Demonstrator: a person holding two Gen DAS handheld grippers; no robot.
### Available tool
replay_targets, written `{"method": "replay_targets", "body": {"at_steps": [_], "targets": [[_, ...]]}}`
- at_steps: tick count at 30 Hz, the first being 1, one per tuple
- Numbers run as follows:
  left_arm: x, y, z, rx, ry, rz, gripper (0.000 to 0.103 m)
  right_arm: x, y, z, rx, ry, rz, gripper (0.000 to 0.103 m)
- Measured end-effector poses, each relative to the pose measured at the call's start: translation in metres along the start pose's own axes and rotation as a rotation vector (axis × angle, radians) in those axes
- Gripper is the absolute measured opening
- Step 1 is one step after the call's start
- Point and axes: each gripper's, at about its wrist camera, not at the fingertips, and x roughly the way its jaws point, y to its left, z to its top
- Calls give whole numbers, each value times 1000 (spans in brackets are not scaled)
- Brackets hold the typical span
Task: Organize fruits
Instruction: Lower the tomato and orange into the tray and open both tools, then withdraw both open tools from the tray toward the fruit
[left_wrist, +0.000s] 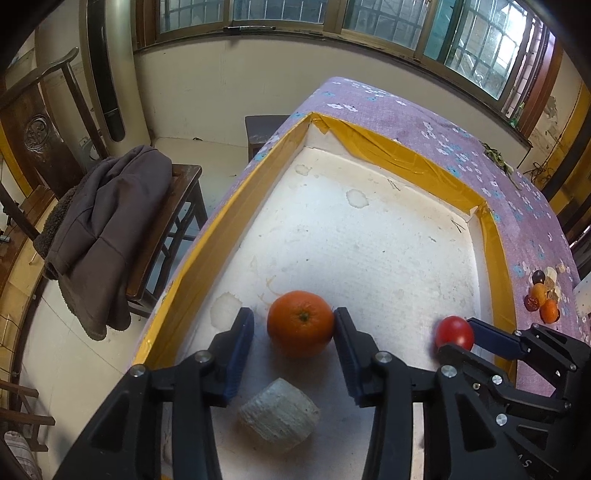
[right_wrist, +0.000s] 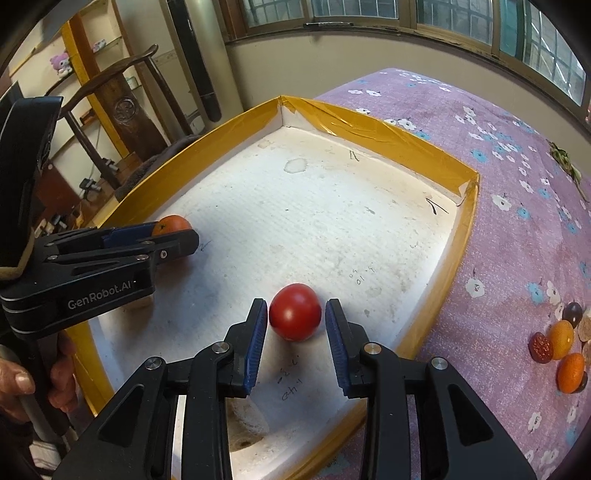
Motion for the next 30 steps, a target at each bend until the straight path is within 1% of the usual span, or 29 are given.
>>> {"method": "replay_targets", "body": {"at_steps": [5,8,11,12,13,16,18,23,30], "targets": [[-5,1,-7,-26,5,0,53,-10,-1,-5,-2,-7,4,31],[-11,2,-12,-46,2,-7,58,-18,-3,-10,6,-9,9,32],[-20,-3,-16,-37,-23,11,66,-30,-6,-17,15,-21,17,32],[-24,-6,-18,-33,-34,24,72,-36,-7,-20,19,-29,21,33],[-27,-7,-19,-32,-45,32,76,-39,-8,-22,21,-32,22,33],[-35,-13,-21,-31,-63,39,78,-53,-13,-29,28,-55,42,34],[-38,-19,-22,-33,-69,38,80,-61,-16,-35,32,-61,25,36],[-44,-45,-26,-10,-80,20,82,-79,-34,-54,67,-69,12,36],[-51,-99,-32,61,-86,-24,88,-107,-81,-86,165,-84,-36,36]]}}
